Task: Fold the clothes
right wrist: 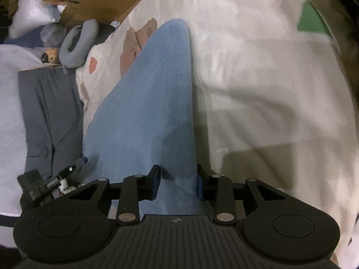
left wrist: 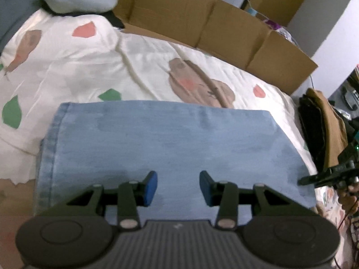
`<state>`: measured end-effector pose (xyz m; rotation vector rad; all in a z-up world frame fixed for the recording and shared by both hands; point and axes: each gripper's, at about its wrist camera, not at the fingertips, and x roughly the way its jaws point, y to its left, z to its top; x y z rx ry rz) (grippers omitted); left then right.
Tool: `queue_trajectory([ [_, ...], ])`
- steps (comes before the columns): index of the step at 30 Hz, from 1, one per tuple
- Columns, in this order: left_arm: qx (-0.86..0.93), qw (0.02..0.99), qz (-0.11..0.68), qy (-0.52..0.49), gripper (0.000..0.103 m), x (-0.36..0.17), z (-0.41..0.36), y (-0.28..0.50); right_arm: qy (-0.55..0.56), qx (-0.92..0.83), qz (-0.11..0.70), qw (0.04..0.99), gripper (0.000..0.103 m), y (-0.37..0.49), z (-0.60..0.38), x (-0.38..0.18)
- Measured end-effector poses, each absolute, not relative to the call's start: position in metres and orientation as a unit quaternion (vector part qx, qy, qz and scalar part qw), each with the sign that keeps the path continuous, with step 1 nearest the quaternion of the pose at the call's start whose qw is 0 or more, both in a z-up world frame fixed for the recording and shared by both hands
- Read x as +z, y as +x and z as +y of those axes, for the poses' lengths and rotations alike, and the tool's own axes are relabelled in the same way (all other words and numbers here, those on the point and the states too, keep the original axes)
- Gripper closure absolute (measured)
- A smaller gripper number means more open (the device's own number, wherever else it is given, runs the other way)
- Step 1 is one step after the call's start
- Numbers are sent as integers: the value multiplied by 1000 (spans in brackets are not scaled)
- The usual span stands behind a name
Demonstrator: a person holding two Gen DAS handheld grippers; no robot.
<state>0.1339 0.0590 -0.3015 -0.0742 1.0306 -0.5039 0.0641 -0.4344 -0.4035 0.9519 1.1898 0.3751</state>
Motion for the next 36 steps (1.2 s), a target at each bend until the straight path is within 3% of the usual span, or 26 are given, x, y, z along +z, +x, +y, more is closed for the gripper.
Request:
queue_trajectory([
  [9, -260, 826, 498, -34, 64, -303, 34, 145, 495, 208, 488, 688, 69, 46, -444, -393],
  [20, -291, 801, 522, -37, 71, -338, 10, 121, 519, 154, 503, 673, 70, 43, -436, -436],
  [26, -294, 789, 538, -41, 90, -350, 6, 117, 506, 147, 514, 677, 68, 42, -431, -441],
  [31, -298, 779, 551, -27, 92, -356, -1, 109, 526, 154, 494, 674, 86, 35, -434, -433],
  [36, -291, 775, 560, -20, 95, -362, 0, 100, 553, 167, 481, 660, 81, 34, -438, -430],
])
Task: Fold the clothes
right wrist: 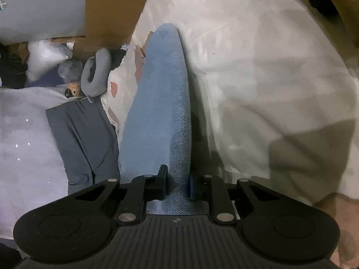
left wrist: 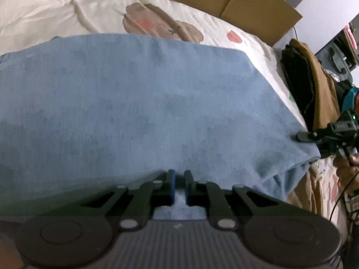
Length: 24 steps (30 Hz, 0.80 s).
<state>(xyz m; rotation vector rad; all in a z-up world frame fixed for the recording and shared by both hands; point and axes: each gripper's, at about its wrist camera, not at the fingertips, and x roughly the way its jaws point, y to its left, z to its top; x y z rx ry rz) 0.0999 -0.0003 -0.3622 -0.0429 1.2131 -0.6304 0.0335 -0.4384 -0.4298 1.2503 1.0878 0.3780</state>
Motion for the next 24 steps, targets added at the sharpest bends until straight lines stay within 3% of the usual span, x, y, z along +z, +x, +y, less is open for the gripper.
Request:
queue_trajectory([
  [8, -277, 764, 582, -20, 95, -367, -2, 102, 547, 149, 497, 657, 76, 54, -422, -449],
  [14, -275, 759, 589, -15, 96, -360, -1, 103, 525, 158, 491, 677, 92, 54, -418, -438],
  [24, -264, 780, 568, 0, 96, -351, -8, 127, 504, 157, 481, 700, 95, 58, -412, -403],
])
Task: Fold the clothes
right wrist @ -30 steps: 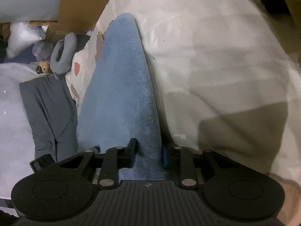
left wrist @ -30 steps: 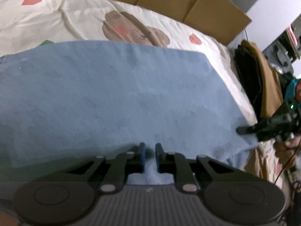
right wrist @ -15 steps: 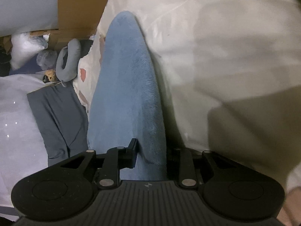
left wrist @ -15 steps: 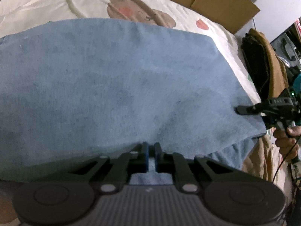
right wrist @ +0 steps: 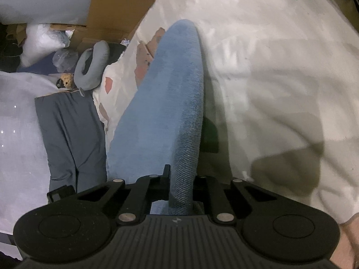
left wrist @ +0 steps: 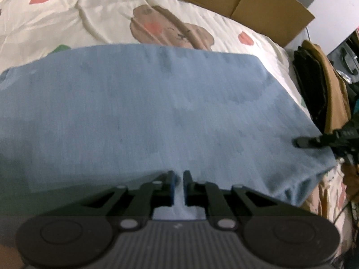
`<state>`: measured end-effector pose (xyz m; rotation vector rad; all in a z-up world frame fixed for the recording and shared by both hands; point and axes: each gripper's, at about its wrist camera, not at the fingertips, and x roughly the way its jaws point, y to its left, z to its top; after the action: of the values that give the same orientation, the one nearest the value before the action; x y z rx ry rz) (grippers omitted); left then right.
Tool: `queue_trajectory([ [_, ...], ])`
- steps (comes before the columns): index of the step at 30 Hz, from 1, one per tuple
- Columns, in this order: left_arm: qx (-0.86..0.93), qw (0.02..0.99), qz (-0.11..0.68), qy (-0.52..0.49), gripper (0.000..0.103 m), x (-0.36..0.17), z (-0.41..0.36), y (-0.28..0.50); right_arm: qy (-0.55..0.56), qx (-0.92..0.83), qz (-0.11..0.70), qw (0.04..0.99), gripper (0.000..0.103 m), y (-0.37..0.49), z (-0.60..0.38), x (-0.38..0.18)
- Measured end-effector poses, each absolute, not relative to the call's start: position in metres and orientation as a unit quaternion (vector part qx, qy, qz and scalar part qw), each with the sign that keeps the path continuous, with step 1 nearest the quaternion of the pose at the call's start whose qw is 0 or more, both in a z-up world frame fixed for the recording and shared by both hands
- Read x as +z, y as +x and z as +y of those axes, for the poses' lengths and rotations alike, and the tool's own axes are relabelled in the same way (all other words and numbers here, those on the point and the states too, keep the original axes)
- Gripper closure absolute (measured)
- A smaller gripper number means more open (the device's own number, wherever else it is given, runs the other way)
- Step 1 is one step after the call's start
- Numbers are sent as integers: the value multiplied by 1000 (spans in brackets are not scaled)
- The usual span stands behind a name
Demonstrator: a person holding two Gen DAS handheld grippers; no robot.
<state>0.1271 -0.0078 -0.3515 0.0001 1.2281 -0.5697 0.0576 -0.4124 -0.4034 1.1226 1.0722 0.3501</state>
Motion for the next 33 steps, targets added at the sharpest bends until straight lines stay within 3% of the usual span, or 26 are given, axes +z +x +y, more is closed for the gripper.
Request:
queue_trajectory([
  [33, -219, 821, 527, 0, 100, -365, -47, 236, 502, 149, 483, 702, 95, 56, -412, -400],
])
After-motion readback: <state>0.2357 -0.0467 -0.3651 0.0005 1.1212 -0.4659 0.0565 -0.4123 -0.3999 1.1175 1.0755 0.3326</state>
